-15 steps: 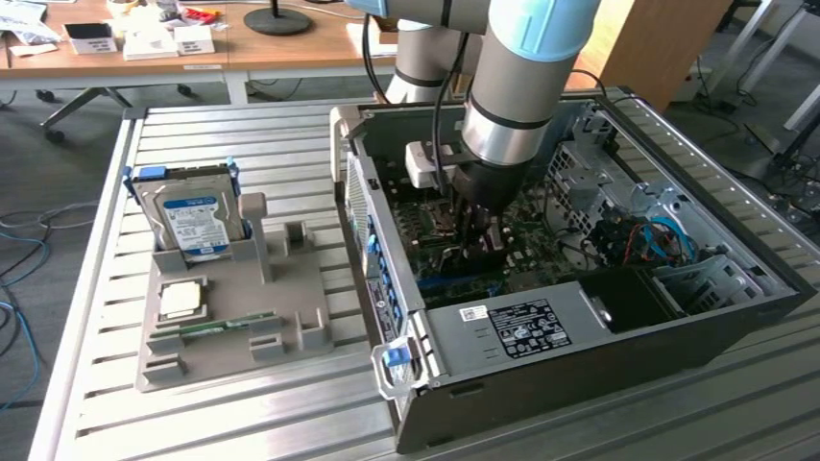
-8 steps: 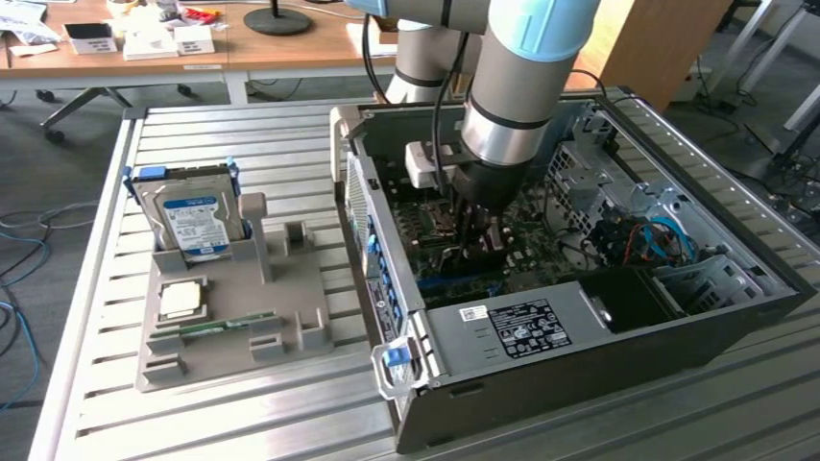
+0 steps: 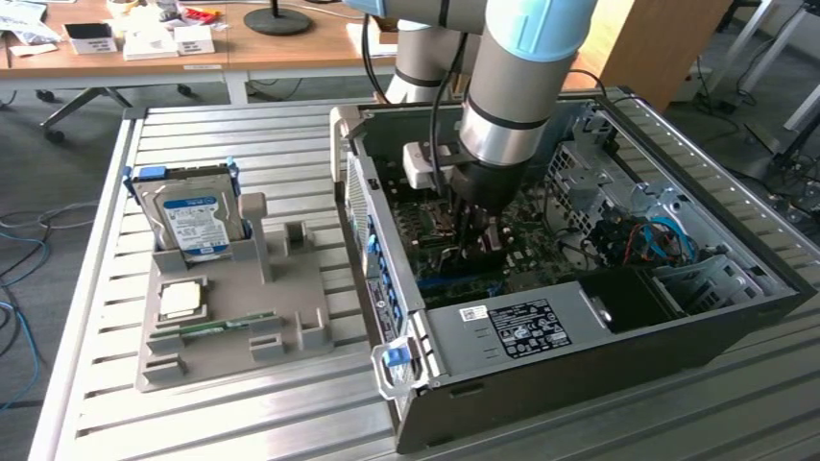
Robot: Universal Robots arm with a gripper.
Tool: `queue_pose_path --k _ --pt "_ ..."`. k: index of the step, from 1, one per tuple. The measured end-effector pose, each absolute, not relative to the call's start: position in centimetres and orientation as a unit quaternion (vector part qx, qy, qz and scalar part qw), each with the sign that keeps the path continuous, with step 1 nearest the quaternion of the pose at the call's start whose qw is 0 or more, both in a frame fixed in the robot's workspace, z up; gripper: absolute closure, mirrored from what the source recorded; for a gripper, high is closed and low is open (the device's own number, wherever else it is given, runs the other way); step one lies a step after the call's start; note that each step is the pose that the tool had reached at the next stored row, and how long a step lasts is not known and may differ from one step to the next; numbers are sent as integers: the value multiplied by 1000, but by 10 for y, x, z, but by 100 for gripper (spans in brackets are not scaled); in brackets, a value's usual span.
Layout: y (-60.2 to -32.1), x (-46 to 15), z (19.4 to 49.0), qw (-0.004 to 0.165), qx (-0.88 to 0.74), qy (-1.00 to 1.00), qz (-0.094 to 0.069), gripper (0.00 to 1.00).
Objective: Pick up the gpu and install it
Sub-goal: 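Insert the gpu into the slot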
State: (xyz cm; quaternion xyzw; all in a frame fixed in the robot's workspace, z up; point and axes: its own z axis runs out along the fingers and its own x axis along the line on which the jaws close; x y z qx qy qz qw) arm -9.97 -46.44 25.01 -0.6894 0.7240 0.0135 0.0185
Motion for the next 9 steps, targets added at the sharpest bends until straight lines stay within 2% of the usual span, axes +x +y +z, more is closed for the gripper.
queue_pose_path --k 9 --pt "-464 -101 248 19 -689 724 13 73"
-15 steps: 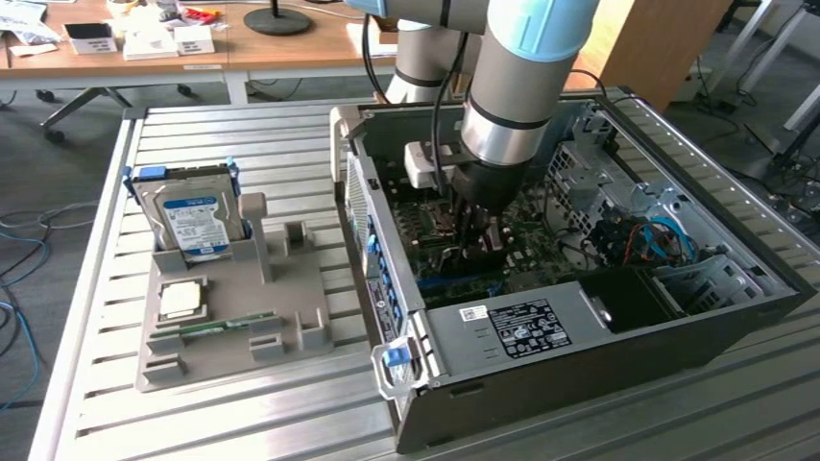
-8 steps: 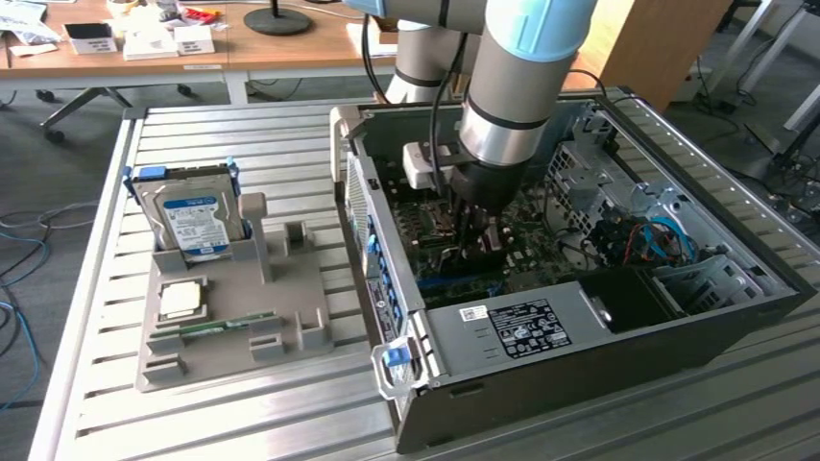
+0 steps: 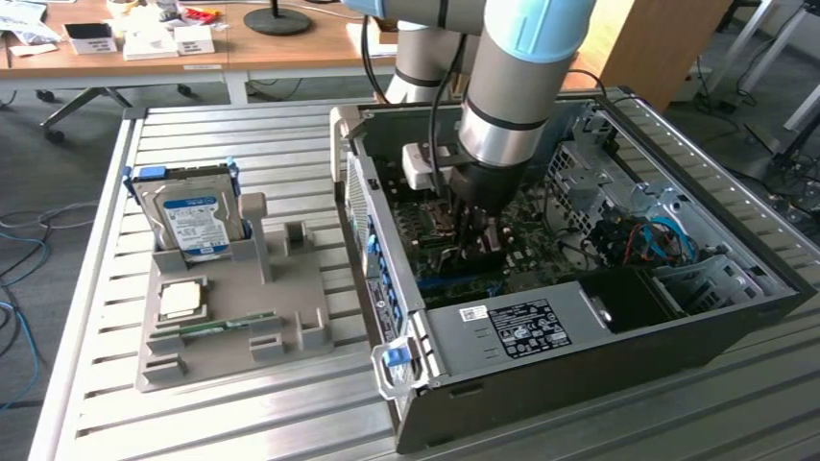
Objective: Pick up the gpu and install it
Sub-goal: 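Insert the gpu into the slot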
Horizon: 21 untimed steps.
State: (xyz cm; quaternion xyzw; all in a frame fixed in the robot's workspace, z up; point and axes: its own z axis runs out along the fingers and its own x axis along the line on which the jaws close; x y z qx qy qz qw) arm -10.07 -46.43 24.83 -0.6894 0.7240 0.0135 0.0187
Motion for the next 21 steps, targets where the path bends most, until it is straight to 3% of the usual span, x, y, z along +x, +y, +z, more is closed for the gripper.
queue_pose_path --k 21 --pt "-464 -103 247 19 -689 724 15 73"
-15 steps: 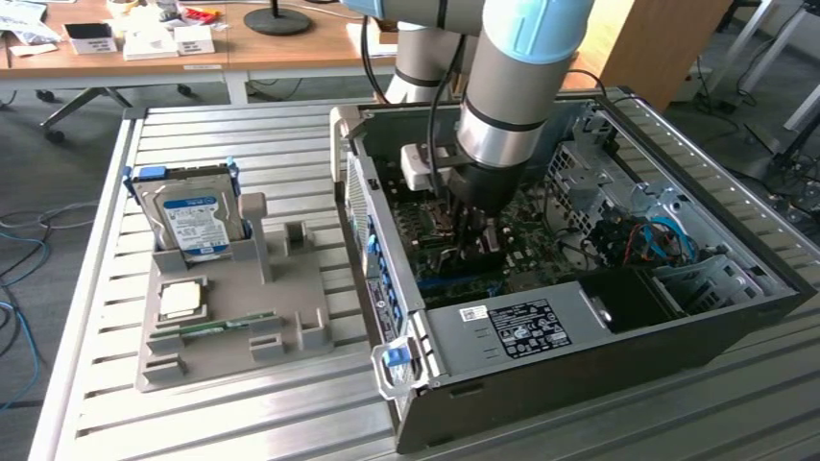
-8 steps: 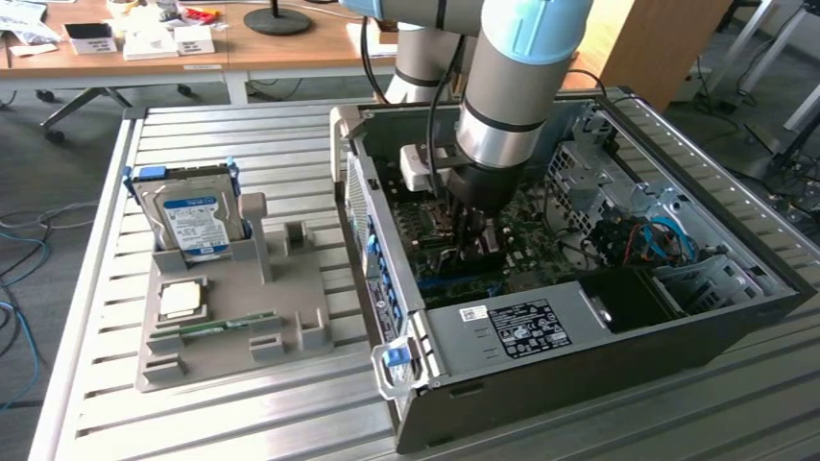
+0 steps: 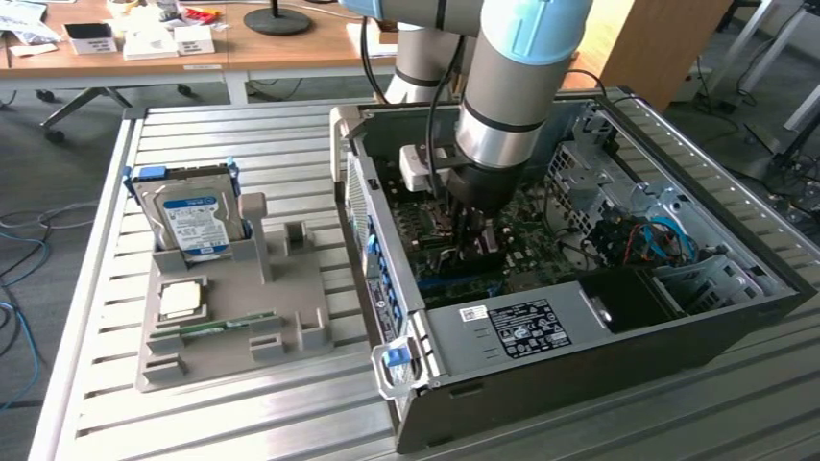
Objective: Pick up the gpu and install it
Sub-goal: 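Insert the gpu into the slot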
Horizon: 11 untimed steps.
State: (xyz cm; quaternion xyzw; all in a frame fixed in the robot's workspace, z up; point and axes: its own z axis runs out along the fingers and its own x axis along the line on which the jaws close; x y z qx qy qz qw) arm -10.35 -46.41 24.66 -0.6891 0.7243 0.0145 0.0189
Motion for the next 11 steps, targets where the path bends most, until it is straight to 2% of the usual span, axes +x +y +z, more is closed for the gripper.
queue_pose_path --k 1,2,3,4,5,7,10,11 --pt "-464 -103 246 19 -689 724 14 73" --pt "-464 -103 246 19 -689 724 14 67" --pt "-464 -103 247 19 -689 724 14 67" --pt "-464 -103 247 19 -689 724 14 61" --pt "-464 -103 247 19 -689 724 14 61" --pt "-464 -103 247 19 -689 724 14 49" --pt "-464 -103 247 19 -689 724 14 43" --pt "-464 -103 247 19 -689 724 14 37"
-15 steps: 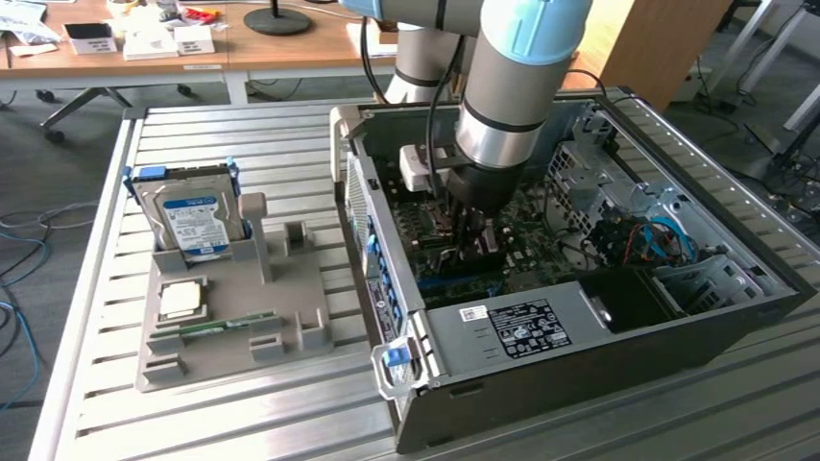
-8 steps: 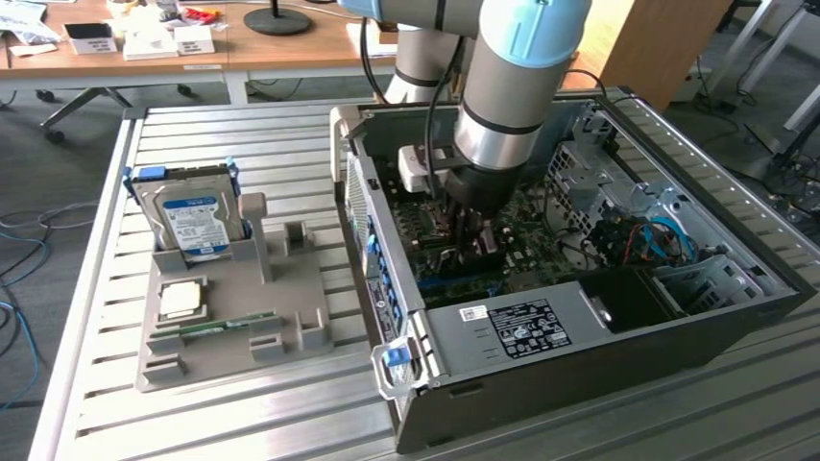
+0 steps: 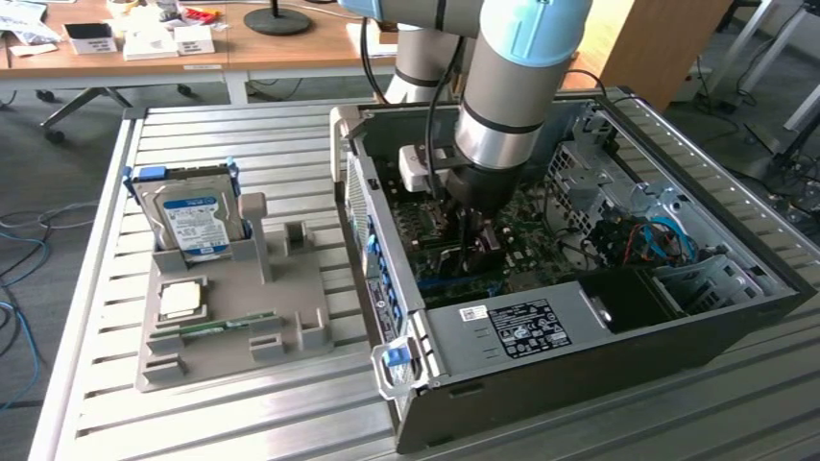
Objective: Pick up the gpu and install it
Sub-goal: 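Insert the gpu into the slot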
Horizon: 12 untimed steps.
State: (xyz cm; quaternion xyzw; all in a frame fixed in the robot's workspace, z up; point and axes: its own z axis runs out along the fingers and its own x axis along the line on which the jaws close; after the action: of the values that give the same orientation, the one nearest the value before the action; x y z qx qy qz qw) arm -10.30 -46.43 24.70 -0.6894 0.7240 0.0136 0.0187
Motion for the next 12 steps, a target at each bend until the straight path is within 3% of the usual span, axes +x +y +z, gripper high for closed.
queue_pose_path --k 12 --pt "-464 -103 268 18 -689 724 13 37"
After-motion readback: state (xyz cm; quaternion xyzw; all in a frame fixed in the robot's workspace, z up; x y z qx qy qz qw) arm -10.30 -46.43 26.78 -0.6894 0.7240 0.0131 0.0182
